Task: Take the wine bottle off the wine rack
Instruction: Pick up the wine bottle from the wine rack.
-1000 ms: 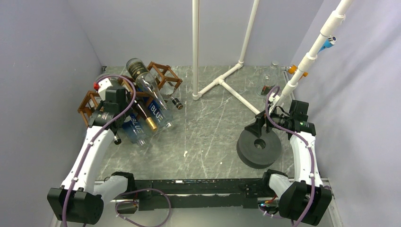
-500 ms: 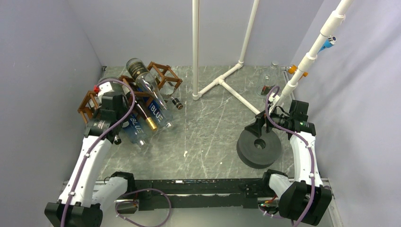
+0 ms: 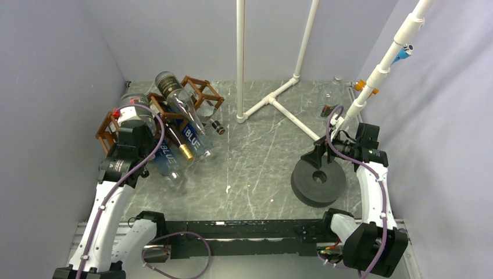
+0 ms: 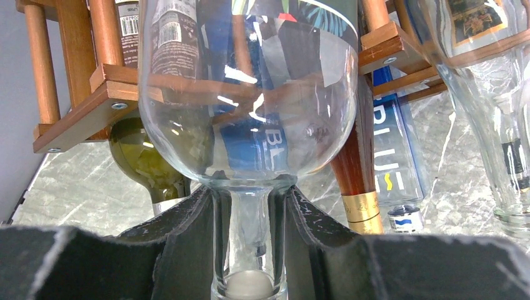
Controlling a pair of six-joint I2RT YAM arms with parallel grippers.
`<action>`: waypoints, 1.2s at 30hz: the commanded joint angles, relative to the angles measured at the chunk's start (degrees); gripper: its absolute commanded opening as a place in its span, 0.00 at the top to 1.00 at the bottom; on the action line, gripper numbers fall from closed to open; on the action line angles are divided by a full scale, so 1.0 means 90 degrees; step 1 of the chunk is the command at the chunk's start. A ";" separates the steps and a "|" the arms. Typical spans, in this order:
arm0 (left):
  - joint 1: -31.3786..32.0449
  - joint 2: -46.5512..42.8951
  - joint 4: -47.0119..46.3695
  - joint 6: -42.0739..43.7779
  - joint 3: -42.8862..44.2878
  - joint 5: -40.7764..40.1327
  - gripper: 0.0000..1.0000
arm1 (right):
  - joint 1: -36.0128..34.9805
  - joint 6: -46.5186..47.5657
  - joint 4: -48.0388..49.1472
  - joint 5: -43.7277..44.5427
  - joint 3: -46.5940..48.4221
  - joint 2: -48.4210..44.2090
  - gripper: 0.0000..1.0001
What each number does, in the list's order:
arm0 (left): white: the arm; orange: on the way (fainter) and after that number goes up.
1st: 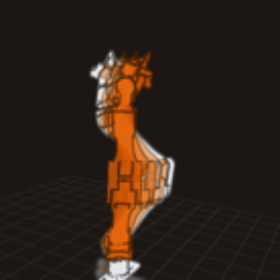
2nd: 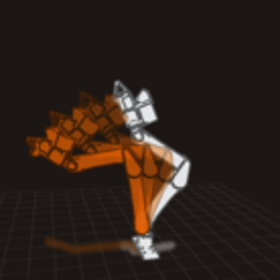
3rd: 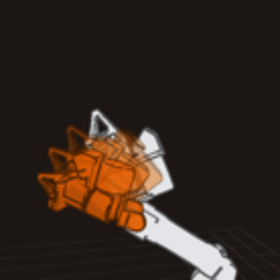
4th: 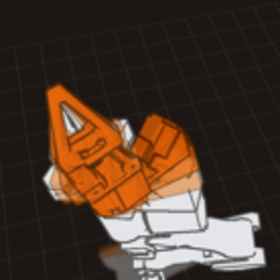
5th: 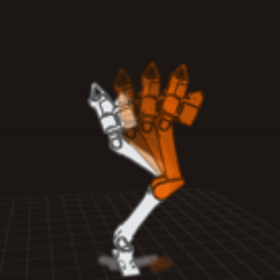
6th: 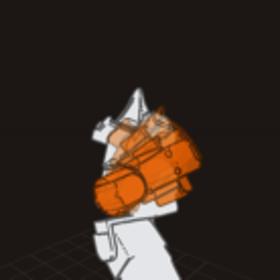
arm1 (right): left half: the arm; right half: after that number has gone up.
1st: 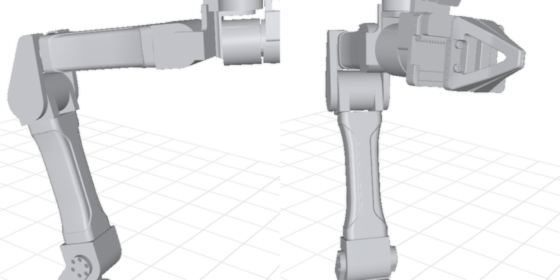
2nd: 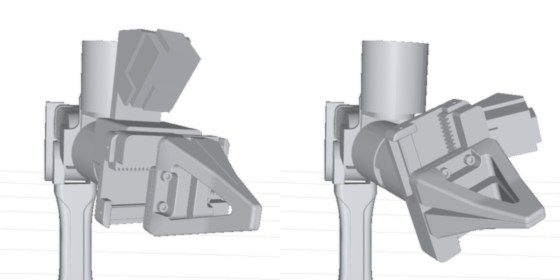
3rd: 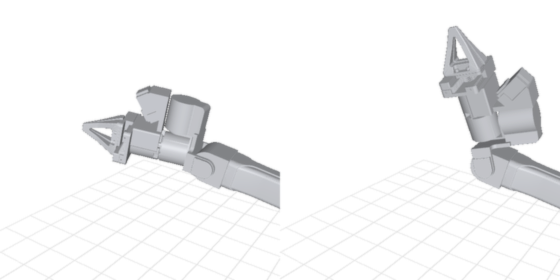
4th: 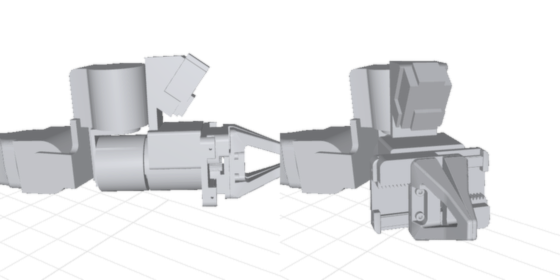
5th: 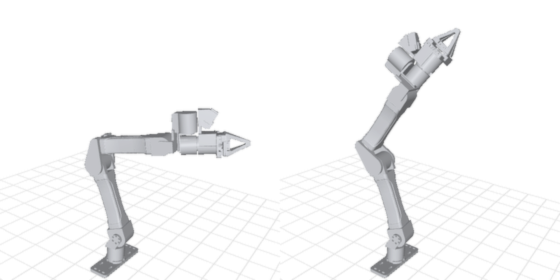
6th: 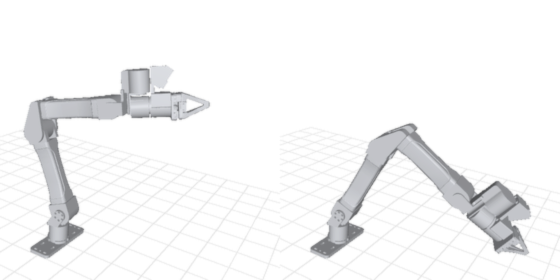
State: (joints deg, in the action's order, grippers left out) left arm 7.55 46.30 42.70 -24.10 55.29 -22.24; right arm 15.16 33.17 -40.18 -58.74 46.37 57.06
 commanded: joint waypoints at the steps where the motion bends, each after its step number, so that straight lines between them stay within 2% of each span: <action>1: 0.0001 -0.0380 -0.1578 0.0155 0.0482 -0.0256 1.00 | -0.0024 0.0046 0.0217 -0.0011 0.0199 0.0027 0.00; 36: 0.0001 -0.0952 -0.1803 -0.0533 0.0819 0.0423 1.00 | -0.0024 0.0045 0.0246 0.0042 0.0188 0.0007 0.00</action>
State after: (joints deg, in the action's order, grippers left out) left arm 7.55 40.21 42.61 -27.75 56.40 -18.46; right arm 15.16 33.15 -39.79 -58.35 46.37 57.34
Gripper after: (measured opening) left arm 0.406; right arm 0.994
